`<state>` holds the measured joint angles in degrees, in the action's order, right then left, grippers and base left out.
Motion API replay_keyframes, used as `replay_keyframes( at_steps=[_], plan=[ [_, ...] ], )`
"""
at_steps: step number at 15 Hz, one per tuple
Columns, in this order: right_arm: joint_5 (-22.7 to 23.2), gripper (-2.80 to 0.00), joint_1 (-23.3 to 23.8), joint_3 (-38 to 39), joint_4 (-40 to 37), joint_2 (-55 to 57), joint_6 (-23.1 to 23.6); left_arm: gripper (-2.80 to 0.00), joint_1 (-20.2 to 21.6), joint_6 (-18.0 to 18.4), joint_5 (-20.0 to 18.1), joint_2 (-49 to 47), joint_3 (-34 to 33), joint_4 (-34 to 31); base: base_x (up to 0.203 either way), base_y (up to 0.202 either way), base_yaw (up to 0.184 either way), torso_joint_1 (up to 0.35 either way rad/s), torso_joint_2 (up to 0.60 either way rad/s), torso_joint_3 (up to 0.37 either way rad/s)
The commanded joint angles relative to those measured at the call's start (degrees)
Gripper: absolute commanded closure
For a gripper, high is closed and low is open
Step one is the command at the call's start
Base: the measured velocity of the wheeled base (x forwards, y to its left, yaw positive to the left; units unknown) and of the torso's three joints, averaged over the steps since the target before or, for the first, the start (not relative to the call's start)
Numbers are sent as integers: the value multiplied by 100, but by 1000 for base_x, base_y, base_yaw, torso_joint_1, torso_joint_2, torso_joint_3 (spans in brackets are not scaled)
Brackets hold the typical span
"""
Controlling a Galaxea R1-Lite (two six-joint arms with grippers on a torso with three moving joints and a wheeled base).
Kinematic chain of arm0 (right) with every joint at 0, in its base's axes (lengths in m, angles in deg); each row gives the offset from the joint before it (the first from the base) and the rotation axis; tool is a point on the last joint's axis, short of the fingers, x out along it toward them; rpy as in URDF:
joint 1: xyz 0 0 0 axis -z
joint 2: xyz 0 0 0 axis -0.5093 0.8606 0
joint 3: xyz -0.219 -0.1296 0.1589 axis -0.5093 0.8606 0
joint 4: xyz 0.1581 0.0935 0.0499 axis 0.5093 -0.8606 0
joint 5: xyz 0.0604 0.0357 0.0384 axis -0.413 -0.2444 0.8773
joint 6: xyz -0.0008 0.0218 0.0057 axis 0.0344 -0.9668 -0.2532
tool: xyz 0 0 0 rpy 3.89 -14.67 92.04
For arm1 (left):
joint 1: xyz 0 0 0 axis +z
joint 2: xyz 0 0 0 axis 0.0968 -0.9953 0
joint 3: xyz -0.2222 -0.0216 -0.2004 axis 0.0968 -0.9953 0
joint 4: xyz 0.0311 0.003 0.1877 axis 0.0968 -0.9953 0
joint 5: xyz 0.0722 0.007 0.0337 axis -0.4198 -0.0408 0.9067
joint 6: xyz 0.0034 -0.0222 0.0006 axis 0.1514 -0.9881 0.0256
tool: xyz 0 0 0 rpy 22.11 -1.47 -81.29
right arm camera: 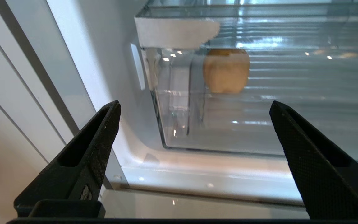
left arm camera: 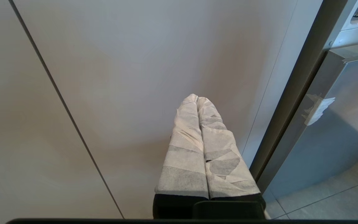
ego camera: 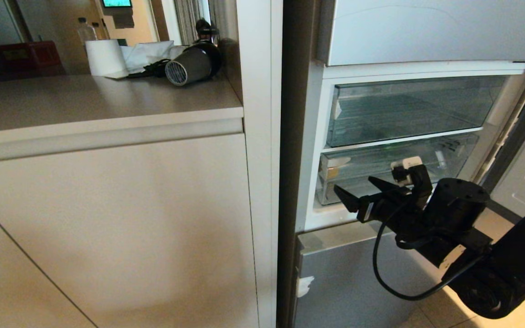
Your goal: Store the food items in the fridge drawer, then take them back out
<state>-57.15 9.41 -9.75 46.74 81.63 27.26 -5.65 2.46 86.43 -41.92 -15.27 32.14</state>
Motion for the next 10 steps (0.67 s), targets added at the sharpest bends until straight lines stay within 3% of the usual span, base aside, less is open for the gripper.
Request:
replay_keyframes(
  at_steps=[1,7,10],
  plan=[
    [4,-280,-18,-75,51,40,-2,0,1,-2,1,-9,0,1,0,0,0,0,0,0],
    [-32,-280,-67,-406,42,284,-2,0,1,-2,1,-9,0,1,0,0,0,0,0,0],
    [-408,-280,-59,-627,42,418,-2,0,1,-2,1,-9,0,1,0,0,0,0,0,0]
  ],
)
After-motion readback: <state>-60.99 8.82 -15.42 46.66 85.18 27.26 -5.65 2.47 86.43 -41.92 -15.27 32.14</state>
